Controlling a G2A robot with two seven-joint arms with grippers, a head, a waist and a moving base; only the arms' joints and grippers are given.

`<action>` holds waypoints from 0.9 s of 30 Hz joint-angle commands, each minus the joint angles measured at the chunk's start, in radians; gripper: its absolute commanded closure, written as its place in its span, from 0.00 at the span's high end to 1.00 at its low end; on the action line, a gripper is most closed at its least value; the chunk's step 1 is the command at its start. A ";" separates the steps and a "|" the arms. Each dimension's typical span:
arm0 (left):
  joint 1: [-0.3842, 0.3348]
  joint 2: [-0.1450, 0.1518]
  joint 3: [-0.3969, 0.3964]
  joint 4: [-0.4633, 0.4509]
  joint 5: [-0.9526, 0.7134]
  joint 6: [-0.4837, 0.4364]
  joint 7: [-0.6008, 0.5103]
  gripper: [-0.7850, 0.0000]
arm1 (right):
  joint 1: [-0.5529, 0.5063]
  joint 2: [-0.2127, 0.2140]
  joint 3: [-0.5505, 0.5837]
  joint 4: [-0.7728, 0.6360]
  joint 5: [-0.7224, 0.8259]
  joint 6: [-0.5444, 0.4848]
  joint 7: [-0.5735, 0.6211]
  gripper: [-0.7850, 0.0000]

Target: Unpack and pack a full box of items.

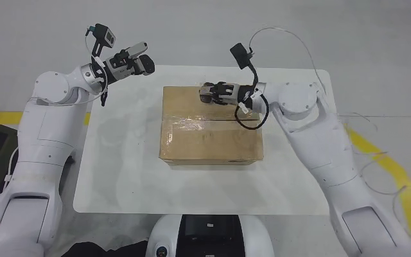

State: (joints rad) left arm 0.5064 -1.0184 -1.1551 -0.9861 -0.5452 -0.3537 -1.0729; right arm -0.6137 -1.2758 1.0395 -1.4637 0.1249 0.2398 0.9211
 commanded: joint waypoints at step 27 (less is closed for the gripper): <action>0.000 0.000 0.000 0.000 0.000 0.000 0.000 1.00 | -0.235 0.081 0.286 -0.190 0.090 -0.106 0.137 1.00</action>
State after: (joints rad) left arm 0.5064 -1.0184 -1.1551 -0.9861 -0.5452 -0.3537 -1.0729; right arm -0.8426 -1.1972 1.3193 -1.6496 0.2206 0.1273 1.0640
